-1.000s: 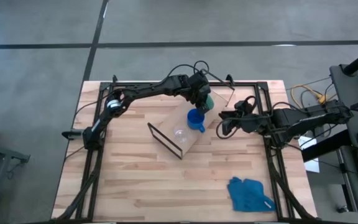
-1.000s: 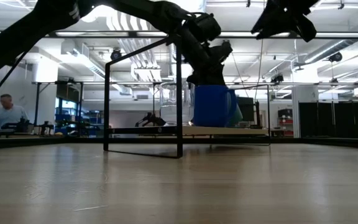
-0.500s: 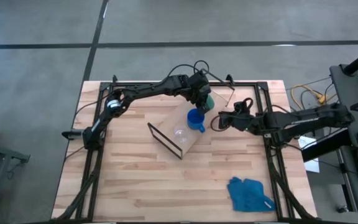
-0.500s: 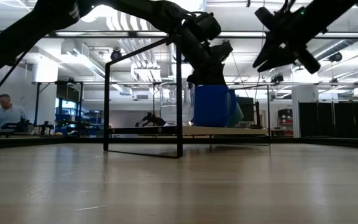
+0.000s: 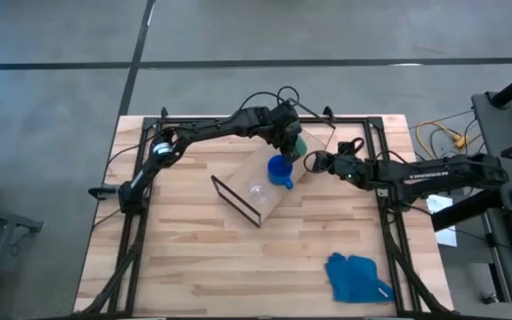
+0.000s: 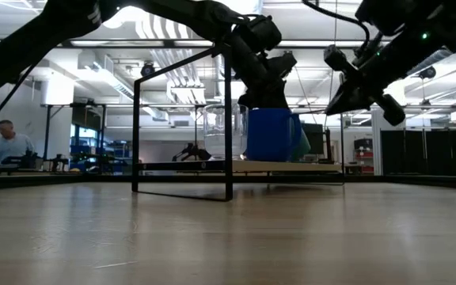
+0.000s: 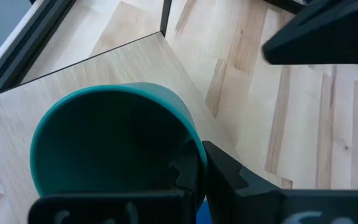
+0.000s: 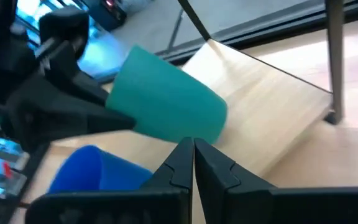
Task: Stack small to large cups/mugs on shelf
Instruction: Put the green cup on the shelf
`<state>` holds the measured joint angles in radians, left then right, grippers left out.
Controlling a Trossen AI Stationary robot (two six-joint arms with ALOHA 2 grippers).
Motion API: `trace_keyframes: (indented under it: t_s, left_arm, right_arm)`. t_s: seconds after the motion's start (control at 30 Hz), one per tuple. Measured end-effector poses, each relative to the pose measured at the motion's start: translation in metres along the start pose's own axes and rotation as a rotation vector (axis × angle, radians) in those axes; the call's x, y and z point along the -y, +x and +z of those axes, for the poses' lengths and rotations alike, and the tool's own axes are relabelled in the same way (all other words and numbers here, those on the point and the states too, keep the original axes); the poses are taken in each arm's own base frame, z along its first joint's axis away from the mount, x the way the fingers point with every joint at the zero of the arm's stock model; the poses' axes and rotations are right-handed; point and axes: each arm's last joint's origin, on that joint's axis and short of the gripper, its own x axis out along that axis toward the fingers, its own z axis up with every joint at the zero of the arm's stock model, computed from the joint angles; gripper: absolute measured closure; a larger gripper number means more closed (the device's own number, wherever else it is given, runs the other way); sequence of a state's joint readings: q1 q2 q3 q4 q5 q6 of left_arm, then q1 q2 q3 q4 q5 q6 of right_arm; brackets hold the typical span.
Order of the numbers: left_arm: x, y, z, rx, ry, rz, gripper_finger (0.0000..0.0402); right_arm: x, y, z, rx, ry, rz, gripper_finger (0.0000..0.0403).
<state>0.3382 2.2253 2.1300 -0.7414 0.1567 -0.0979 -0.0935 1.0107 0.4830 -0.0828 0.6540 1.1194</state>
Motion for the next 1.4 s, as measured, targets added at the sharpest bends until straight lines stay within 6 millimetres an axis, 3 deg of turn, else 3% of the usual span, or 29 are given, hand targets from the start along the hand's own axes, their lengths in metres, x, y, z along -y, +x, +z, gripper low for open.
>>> trace_keyframes:
  t_s: [0.47, 0.6, 0.9, 1.13, 1.4]
  left_arm:
    - [0.006, 0.0, 0.003, 0.033, 0.01, -0.032, 0.0402]
    - [0.007, 0.0, 0.003, 0.033, 0.012, -0.034, 0.0402]
    - [0.006, 0.0, 0.003, 0.031, 0.01, -0.028, 0.0401]
    - [0.006, 0.0, 0.003, 0.026, 0.01, -0.03, 0.0401]
    - [0.006, 0.001, 0.002, 0.018, 0.01, -0.031, 0.0401]
  right_arm:
    - [0.023, 0.034, -0.002, 0.042, 0.202, 0.107, 0.0395]
    - [0.026, 0.041, -0.008, 0.026, 0.202, 0.06, 0.0395]
    - [0.018, 0.059, -0.003, 0.076, 0.189, -0.009, 0.0395]
    - [0.018, 0.075, -0.012, 0.05, 0.214, -0.062, 0.0395]
    - [0.014, 0.077, -0.011, 0.057, 0.199, -0.065, 0.0395]
